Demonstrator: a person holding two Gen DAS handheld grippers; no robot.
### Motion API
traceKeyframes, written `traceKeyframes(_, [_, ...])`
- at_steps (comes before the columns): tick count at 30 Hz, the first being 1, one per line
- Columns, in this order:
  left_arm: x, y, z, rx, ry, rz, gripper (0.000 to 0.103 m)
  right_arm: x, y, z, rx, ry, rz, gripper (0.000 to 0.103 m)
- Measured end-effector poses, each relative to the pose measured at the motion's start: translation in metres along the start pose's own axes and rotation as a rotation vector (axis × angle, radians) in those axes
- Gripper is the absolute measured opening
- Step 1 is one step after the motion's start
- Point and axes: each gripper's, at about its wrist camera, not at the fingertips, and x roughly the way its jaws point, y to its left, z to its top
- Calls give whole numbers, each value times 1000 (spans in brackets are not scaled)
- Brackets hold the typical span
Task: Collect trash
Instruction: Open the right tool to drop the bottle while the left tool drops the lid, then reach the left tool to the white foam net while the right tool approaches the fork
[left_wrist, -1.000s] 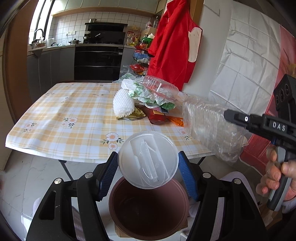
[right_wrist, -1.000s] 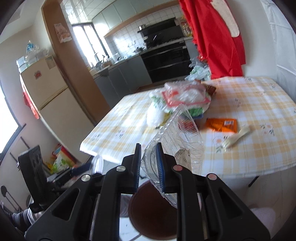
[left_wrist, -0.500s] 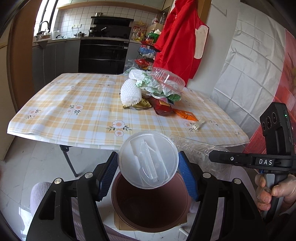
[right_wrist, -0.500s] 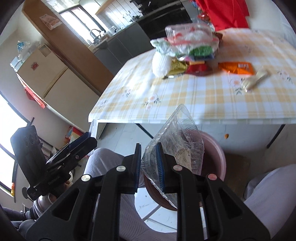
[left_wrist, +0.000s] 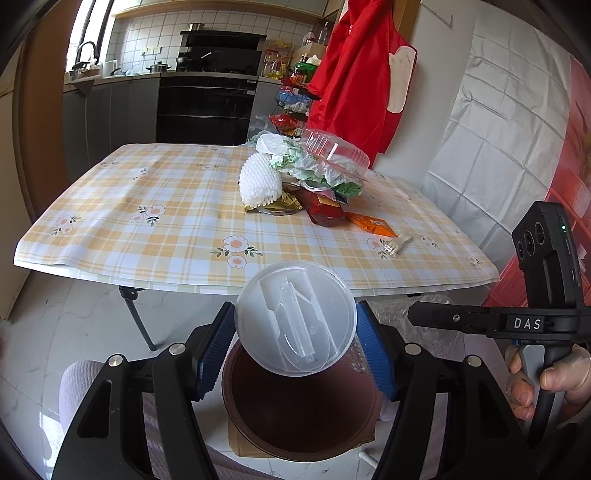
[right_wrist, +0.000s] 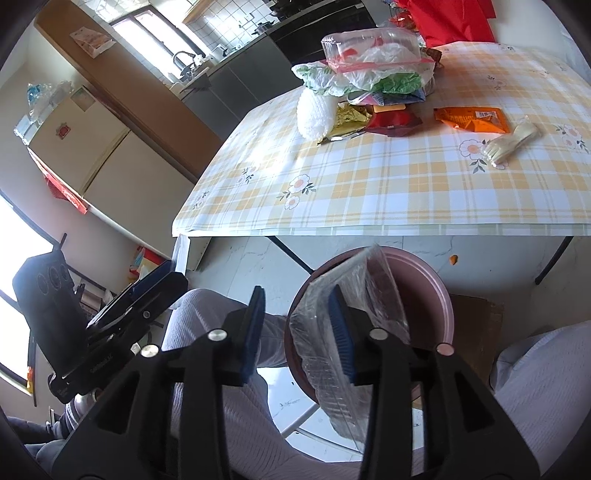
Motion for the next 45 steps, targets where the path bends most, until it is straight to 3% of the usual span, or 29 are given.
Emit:
traceKeyframes(4, [0, 0, 0, -5, 3, 2, 64, 8, 8, 5, -65, 6, -30, 61])
traceKeyframes(8, [0, 1, 0, -11, 2, 4, 64, 19, 8, 13, -54, 24, -52, 61])
traceKeyframes(10, [0, 2, -1, -10, 4, 5, 64, 15, 12, 14, -76, -1, -84, 76])
traceKeyframes(13, [1, 2, -2, -9, 8, 3, 64, 0, 19, 12, -124, -106, -215, 97])
traceKeyframes(16, [0, 1, -2, -8, 5, 1, 65, -20, 18, 11, -108, -249, -312, 97])
traceKeyframes(20, [2, -3, -3, 7, 12, 1, 65, -36, 9, 6, -62, -353, -365, 97])
traceKeyframes(30, [12, -15, -8, 56, 37, -12, 65, -38, 0, 3, -29, -362, -380, 97])
traceKeyframes(36, [18, -16, -2, 68, 1, -37, 65, -39, 0, 2, -22, -371, -381, 97])
traceKeyframes(38, [23, -16, 3, 64, -23, -41, 72, -40, -1, 2, -19, -381, -389, 97])
traceKeyframes(40, [26, -13, 7, 35, -48, -50, 91, -42, -2, 2, -17, -392, -398, 97])
traceKeyframes(45, [21, -8, 3, 9, -75, -1, 96, -43, -8, 1, 4, -387, -408, 97])
